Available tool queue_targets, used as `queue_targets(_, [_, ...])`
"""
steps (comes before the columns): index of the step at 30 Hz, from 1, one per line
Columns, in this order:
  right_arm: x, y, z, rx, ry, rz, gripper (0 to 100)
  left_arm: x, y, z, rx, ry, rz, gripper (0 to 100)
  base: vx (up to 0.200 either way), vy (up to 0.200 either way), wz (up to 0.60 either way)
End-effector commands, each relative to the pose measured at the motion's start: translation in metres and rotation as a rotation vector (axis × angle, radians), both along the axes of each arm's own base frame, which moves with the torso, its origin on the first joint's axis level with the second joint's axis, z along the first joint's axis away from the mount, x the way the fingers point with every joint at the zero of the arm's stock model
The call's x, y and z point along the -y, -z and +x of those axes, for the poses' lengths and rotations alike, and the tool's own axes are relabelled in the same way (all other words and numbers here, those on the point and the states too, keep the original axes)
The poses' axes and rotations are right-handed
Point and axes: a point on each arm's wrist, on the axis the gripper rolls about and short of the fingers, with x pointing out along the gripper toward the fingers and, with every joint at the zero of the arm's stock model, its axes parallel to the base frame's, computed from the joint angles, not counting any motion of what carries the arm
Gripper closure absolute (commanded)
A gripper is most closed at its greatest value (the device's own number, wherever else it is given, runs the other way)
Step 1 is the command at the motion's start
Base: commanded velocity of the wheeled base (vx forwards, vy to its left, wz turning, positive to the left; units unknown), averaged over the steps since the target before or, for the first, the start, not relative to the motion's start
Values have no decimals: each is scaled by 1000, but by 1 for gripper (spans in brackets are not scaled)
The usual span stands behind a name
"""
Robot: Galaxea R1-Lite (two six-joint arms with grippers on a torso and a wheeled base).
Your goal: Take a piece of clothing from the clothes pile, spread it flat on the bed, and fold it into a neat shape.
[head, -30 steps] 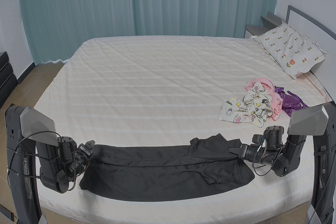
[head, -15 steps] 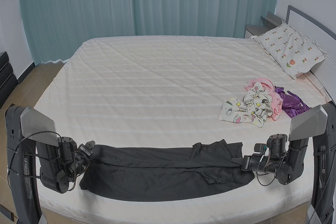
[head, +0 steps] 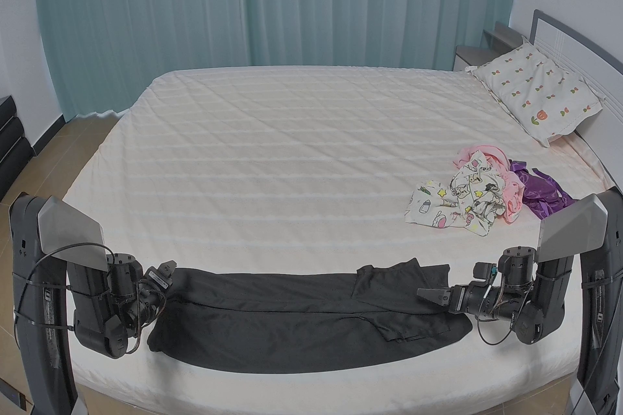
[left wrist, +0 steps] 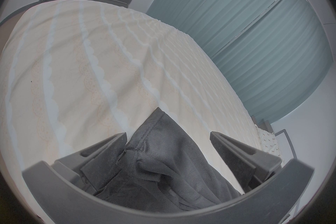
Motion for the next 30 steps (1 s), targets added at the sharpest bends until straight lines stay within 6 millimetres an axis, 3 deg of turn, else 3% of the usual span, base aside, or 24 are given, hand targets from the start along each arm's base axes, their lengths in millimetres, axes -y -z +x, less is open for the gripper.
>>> queue_targets(1, [-2, -2, 8, 12, 10, 31, 0, 0, -1, 1, 17, -1, -1, 0, 0, 0, 0])
queue_targets(8, [-5, 7, 27, -21, 38, 56, 0, 0, -1, 1, 17, -1, -1, 0, 0, 0, 0])
queue_targets(13, [5, -6, 21, -17, 72, 64, 0, 0, -1, 1, 15, -1, -1, 0, 0, 0, 0])
queue_targets(14, [9, -22, 11, -33, 91, 87, 0, 0, -1, 1, 15, -1, -1, 0, 0, 0, 0])
queue_targets(16, [9, -28, 6, -48, 95, 91, 0, 0, -1, 0, 14, -1, -1, 0, 0, 0, 0])
queue_targets(25, [8, -39, -7, -192, 96, 66, 0, 0, -1, 0, 14, -1, -1, 0, 0, 0, 0])
queue_targets(30, [3, -33, -7, -232, 83, 59, 0, 0, -1, 0, 14, -1, -1, 0, 0, 0, 0])
